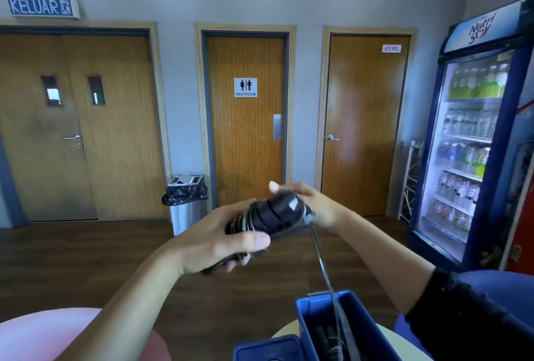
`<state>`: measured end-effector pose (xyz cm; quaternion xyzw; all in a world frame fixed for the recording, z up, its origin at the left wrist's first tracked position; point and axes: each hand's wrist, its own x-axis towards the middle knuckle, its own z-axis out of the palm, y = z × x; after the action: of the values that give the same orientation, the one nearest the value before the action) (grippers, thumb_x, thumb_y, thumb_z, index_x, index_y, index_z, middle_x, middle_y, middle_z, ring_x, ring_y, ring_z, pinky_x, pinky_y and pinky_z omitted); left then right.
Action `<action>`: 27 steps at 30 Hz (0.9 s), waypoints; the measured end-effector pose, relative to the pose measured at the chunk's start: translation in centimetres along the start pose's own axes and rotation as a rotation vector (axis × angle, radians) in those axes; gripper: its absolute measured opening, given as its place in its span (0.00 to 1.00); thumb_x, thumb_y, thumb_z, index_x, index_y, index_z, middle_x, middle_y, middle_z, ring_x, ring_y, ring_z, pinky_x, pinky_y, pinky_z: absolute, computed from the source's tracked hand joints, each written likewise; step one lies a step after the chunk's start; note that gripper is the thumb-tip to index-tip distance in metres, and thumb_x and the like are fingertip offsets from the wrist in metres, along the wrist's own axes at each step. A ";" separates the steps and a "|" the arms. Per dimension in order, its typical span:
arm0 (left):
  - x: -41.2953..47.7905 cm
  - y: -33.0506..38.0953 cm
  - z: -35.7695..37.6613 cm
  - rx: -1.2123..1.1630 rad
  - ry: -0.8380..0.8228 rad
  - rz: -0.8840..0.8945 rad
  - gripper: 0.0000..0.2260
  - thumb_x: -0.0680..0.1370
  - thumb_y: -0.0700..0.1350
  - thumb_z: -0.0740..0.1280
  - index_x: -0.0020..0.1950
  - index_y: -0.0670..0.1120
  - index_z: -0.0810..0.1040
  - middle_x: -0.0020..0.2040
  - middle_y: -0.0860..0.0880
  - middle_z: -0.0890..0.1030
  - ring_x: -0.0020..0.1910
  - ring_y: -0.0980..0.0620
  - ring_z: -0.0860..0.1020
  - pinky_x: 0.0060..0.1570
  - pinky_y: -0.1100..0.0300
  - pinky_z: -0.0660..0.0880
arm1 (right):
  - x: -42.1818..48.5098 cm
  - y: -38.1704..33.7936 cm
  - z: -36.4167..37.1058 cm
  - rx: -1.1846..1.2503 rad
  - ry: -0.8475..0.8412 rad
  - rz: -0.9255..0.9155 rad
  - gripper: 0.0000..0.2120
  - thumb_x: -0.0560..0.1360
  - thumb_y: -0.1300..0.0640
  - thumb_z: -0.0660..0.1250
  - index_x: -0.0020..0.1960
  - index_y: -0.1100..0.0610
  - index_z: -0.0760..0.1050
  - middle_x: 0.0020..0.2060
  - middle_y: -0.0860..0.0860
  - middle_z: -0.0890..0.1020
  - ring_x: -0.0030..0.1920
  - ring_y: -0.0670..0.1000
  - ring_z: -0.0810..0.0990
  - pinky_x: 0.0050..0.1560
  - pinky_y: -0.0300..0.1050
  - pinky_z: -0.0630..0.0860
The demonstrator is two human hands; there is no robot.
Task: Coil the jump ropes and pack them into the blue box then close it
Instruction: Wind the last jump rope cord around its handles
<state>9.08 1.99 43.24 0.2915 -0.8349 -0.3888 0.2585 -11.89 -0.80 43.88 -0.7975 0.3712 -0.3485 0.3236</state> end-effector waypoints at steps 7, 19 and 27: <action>2.3 -1.7 0.0 -0.406 0.246 0.041 0.30 0.69 0.61 0.69 0.65 0.45 0.70 0.33 0.37 0.75 0.22 0.47 0.70 0.26 0.56 0.69 | 0.9 1.9 5.4 0.080 0.323 0.201 0.29 0.83 0.44 0.48 0.28 0.56 0.66 0.20 0.45 0.66 0.19 0.41 0.63 0.25 0.33 0.61; 3.6 -3.0 -1.3 0.102 0.724 -0.305 0.46 0.52 0.67 0.75 0.63 0.48 0.65 0.51 0.50 0.77 0.50 0.47 0.77 0.48 0.52 0.75 | -1.0 0.7 4.4 -0.520 0.200 0.363 0.14 0.79 0.46 0.62 0.51 0.57 0.76 0.40 0.51 0.80 0.40 0.51 0.79 0.38 0.44 0.75; 2.7 -3.2 0.4 1.002 0.499 -0.318 0.39 0.58 0.82 0.58 0.59 0.57 0.62 0.45 0.53 0.82 0.44 0.49 0.82 0.39 0.57 0.75 | -2.2 -4.2 1.8 -1.071 -0.004 -0.137 0.10 0.82 0.51 0.57 0.51 0.56 0.73 0.41 0.49 0.77 0.37 0.49 0.76 0.37 0.45 0.73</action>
<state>7.85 -1.36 41.02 0.5831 -0.7766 0.1002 0.2163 -9.94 3.64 45.49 -0.8741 0.4433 -0.1293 -0.1509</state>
